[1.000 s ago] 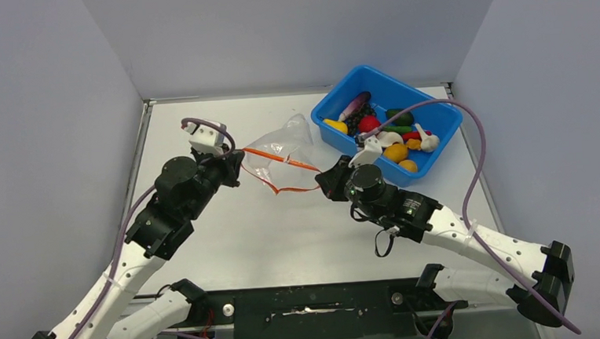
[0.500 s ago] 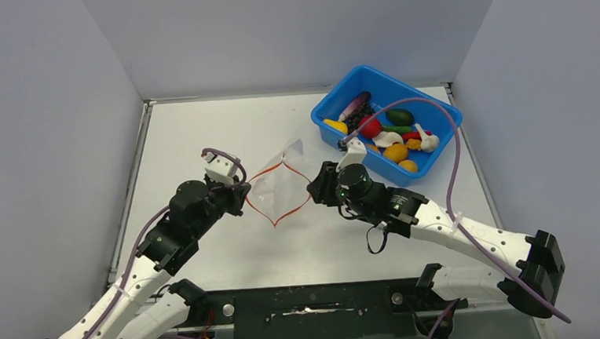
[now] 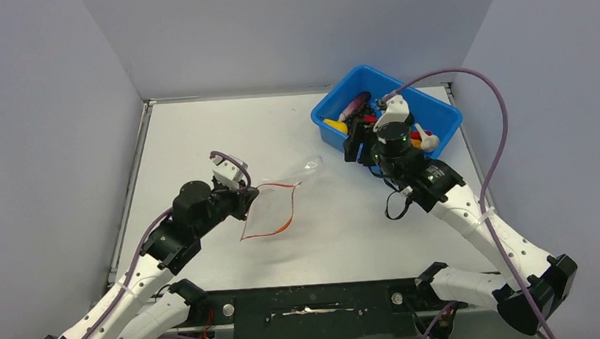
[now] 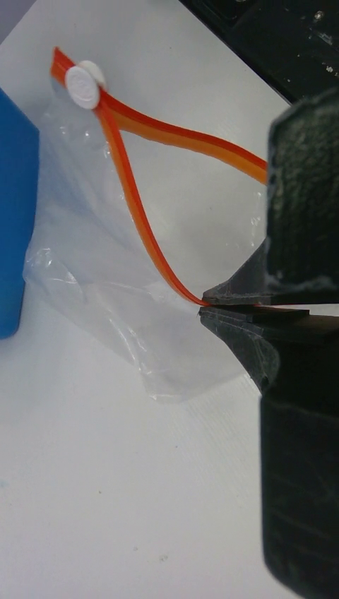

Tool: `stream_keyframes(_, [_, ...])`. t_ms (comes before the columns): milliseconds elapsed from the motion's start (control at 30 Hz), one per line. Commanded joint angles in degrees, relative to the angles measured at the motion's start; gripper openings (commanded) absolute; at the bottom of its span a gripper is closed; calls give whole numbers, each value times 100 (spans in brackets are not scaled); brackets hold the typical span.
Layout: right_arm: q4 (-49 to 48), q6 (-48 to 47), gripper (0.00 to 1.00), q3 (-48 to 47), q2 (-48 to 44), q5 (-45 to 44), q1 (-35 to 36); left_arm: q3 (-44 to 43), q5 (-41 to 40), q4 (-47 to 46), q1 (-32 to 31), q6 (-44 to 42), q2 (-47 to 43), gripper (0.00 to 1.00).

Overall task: Place the food in the zip-top bag and seal the zipper
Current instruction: Pick up the fake vegetable from the bin.

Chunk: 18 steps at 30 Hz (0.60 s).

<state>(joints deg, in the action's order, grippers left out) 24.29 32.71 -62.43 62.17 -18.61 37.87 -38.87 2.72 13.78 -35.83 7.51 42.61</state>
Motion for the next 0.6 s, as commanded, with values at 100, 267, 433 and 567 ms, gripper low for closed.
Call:
stream_keyframes(100, [389, -1122, 73, -876, 538, 66, -1492, 18, 498, -464, 41, -10, -29, 0])
stream_keyframes(267, [107, -1558, 77, -1106, 1247, 394, -2076, 28, 567, -496, 46, 52, -7, 0])
stream_keyframes(433, [-44, -1876, 87, -1600, 2241, 1007, -2578, 20, 530, -492, 80, 102, -65, 0])
stream_keyframes(567, [-259, -2184, 99, -1978, 3062, 1341, -2762, 67, 569, -527, 169, 102, -153, 0])
